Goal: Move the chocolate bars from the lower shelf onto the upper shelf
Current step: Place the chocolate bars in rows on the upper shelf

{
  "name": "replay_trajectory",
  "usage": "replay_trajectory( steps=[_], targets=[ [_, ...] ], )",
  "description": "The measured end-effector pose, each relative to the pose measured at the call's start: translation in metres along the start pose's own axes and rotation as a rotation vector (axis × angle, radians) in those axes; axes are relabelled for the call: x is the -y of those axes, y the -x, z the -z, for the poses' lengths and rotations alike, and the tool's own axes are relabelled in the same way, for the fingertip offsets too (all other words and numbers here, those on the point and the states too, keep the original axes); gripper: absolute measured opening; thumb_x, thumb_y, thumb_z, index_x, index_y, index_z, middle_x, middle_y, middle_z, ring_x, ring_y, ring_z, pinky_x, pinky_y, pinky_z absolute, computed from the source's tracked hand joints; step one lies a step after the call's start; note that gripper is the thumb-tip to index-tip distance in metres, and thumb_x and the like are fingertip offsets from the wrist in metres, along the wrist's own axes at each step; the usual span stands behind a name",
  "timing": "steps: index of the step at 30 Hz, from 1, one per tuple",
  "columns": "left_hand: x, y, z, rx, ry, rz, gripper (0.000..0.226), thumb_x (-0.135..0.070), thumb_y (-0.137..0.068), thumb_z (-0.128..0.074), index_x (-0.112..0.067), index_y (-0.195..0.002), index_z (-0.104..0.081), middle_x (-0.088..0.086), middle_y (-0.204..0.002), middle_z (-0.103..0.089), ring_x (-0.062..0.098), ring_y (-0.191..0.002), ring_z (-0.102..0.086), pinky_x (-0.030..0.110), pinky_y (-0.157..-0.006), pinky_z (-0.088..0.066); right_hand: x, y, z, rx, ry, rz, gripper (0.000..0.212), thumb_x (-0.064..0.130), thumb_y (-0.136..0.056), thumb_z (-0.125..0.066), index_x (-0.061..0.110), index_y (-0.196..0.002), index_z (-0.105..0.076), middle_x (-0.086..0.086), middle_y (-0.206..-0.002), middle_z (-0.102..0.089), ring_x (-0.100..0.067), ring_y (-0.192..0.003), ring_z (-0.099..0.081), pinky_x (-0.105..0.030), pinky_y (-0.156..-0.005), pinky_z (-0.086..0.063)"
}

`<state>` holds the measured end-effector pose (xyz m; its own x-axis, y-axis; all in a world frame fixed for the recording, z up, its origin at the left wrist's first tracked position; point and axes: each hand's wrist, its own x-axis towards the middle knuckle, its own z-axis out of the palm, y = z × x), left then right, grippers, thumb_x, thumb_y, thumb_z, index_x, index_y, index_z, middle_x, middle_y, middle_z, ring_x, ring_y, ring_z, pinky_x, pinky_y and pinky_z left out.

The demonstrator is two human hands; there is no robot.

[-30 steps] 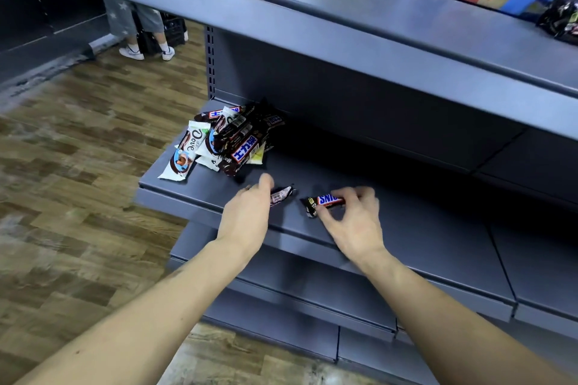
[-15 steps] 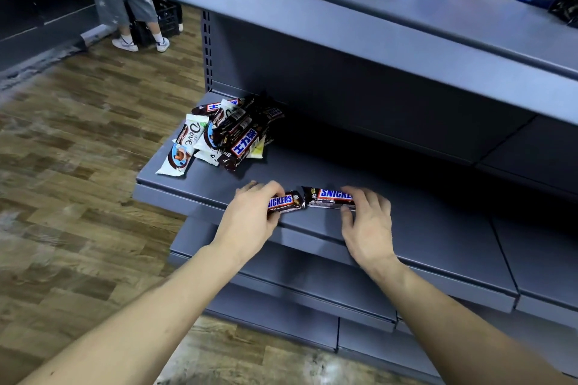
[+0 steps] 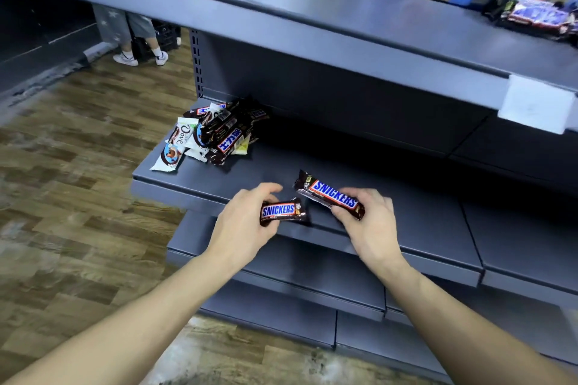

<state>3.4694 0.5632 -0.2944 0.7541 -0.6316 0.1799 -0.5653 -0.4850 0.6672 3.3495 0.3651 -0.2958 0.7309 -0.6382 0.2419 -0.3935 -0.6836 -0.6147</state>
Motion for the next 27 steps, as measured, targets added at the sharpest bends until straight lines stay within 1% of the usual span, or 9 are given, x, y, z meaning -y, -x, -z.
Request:
replay_trajectory(
  steps=[4,9,11,15,18,20,21,24,27],
  targets=[
    [-0.039,0.025,-0.005,0.035,-0.041,-0.077,0.051,-0.019,-0.082,-0.066,-0.037,-0.126,-0.046,-0.023,-0.104,-0.062,0.006,-0.100,-0.049,0.029,-0.078,-0.047,-0.001,0.026,0.046,-0.022,0.005,0.074,0.031,0.024,-0.082,-0.077,0.035,-0.110,-0.067,0.023,-0.104,-0.057,-0.003,-0.099,-0.038,0.001,-0.083,-0.028],
    [-0.097,0.056,-0.011,0.055,-0.065,-0.150,0.049,-0.018,-0.083,-0.065,-0.037,-0.124,-0.045,-0.023,-0.104,-0.062,0.005,-0.097,-0.048,0.029,-0.078,-0.046,-0.010,0.061,0.112,-0.082,0.023,0.097,0.031,0.026,-0.081,-0.078,0.035,-0.110,-0.069,0.025,-0.102,-0.058,-0.001,-0.099,-0.037,0.001,-0.083,-0.027],
    [-0.121,0.070,-0.013,0.061,-0.069,-0.191,0.050,-0.018,-0.082,-0.066,-0.038,-0.123,-0.044,-0.024,-0.103,-0.061,0.004,-0.096,-0.048,0.029,-0.079,-0.047,-0.016,0.075,0.139,-0.111,0.032,0.110,0.032,0.028,-0.081,-0.078,0.035,-0.111,-0.069,0.024,-0.102,-0.059,-0.002,-0.100,-0.037,-0.003,-0.084,-0.029],
    [-0.171,0.099,-0.016,0.067,-0.065,-0.264,0.053,-0.021,-0.082,-0.068,-0.039,-0.124,-0.041,-0.026,-0.105,-0.060,0.003,-0.098,-0.048,0.030,-0.080,-0.048,-0.027,0.104,0.197,-0.176,0.096,0.176,0.033,0.033,-0.080,-0.078,0.033,-0.112,-0.069,0.020,-0.104,-0.063,-0.007,-0.105,-0.040,-0.018,-0.090,-0.034],
    [-0.212,0.115,-0.017,0.068,-0.060,-0.334,0.057,-0.023,-0.081,-0.070,-0.040,-0.126,-0.038,-0.026,-0.105,-0.060,0.002,-0.099,-0.049,0.031,-0.082,-0.047,-0.034,0.123,0.245,-0.251,0.152,0.224,0.033,0.034,-0.077,-0.080,0.032,-0.109,-0.072,0.017,-0.103,-0.067,-0.010,-0.108,-0.048,-0.025,-0.093,-0.035],
    [-0.242,0.123,-0.016,0.068,-0.035,-0.374,0.062,-0.022,-0.079,-0.071,-0.039,-0.127,-0.036,-0.026,-0.104,-0.060,0.002,-0.100,-0.050,0.031,-0.082,-0.047,-0.038,0.134,0.278,-0.280,0.170,0.232,0.033,0.035,-0.076,-0.081,0.032,-0.108,-0.072,0.016,-0.103,-0.067,-0.009,-0.104,-0.052,-0.029,-0.093,-0.041],
    [-0.257,0.127,-0.014,0.068,-0.034,-0.396,0.063,-0.022,-0.079,-0.072,-0.040,-0.128,-0.036,-0.026,-0.104,-0.060,0.001,-0.100,-0.050,0.031,-0.082,-0.047,-0.041,0.139,0.295,-0.293,0.162,0.231,0.033,0.034,-0.076,-0.081,0.032,-0.108,-0.072,0.016,-0.103,-0.066,-0.007,-0.101,-0.055,-0.030,-0.091,-0.044],
    [-0.297,0.133,-0.009,0.055,-0.029,-0.463,0.066,-0.023,-0.077,-0.073,-0.040,-0.128,-0.035,-0.024,-0.104,-0.060,0.000,-0.101,-0.051,0.029,-0.085,-0.045,-0.049,0.152,0.344,-0.358,0.110,0.212,0.034,0.028,-0.075,-0.083,0.031,-0.107,-0.072,0.017,-0.106,-0.060,-0.004,-0.091,-0.058,-0.025,-0.083,-0.049],
    [-0.333,0.133,-0.003,0.031,-0.015,-0.510,0.067,-0.024,-0.077,-0.076,-0.040,-0.128,-0.036,-0.024,-0.104,-0.061,0.001,-0.101,-0.051,0.029,-0.087,-0.046,-0.054,0.158,0.386,-0.393,0.142,0.216,0.034,0.028,-0.075,-0.082,0.032,-0.107,-0.071,0.017,-0.107,-0.062,-0.006,-0.096,-0.058,-0.029,-0.085,-0.049]
  ],
)
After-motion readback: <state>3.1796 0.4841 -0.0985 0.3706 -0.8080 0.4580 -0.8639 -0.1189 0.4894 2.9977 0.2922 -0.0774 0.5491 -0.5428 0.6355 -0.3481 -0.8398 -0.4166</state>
